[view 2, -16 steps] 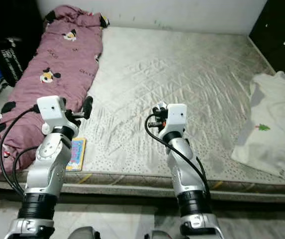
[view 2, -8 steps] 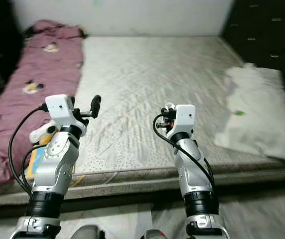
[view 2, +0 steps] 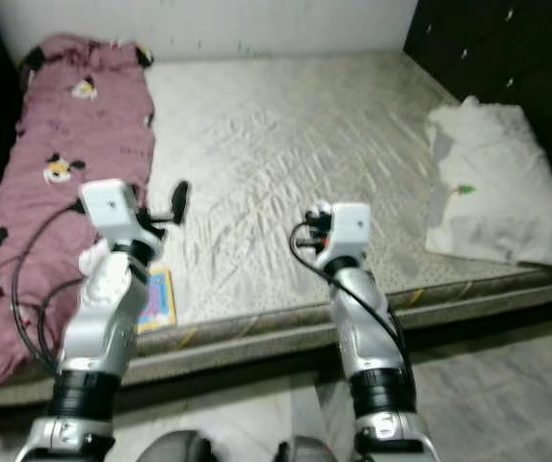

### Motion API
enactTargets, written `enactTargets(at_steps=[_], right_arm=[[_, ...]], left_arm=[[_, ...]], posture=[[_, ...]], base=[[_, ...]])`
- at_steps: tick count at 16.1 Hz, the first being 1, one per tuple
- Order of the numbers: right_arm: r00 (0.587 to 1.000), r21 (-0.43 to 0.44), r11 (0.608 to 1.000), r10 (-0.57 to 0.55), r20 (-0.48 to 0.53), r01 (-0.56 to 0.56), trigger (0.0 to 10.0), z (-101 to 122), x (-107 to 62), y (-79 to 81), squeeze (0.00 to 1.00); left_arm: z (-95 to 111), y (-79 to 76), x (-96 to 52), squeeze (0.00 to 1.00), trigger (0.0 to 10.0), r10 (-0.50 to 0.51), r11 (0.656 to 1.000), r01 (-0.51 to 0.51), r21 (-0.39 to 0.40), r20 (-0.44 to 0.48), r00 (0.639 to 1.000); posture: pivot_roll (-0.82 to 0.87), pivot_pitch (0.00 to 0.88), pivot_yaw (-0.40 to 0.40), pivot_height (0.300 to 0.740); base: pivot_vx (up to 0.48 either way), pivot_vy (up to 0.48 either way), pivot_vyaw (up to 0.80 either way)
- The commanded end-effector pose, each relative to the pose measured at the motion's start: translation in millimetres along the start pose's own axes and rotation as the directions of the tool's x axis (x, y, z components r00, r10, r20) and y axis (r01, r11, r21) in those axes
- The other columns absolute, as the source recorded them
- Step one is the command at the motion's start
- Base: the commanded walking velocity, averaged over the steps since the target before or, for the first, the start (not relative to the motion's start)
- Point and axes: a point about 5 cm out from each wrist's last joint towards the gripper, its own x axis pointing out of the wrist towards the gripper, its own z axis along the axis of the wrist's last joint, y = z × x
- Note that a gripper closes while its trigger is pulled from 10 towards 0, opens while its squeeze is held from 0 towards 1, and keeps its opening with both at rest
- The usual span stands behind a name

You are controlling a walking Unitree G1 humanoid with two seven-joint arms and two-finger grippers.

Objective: Clean up the room

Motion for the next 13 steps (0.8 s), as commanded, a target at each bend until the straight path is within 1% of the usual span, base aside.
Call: enactTargets(at_steps=[1, 4, 13], right_arm=[[1.0, 0.008, 1.0, 0.018, 0.017, -0.018, 10.0, 4.0, 2.4, 5.2, 0.0], [1.0, 0.001, 1.0, 0.023, 0.018, -0.023, 10.0, 3.9, 2.5, 5.8, 0.0], [1.0, 0.005, 1.0, 0.02, 0.017, -0.02, 10.0, 4.4, 3.2, 5.2, 0.0]], left_arm=[[6.6, 3.3, -0.1, 0.0, 10.0, -0.005, 1.0, 0.005, 0.008, 0.028, 1.0], [7.5, 4.5, -0.9, 0.0, 10.0, -0.01, 1.0, 0.01, 0.006, 0.037, 0.999], [8.6, 3.9, -0.5, 0.0, 10.0, -0.021, 1.0, 0.021, 0.001, 0.042, 0.999]], posture=[[-0.01, 0.0, -0.011, 0.74], [-0.01, 0.0, -0.012, 0.74], [-0.01, 0.0, -0.015, 0.74]], base=[[0.0, 0.0, 0.0], [0.0, 0.0, 0.0], [0.367, 0.0, 0.0]])
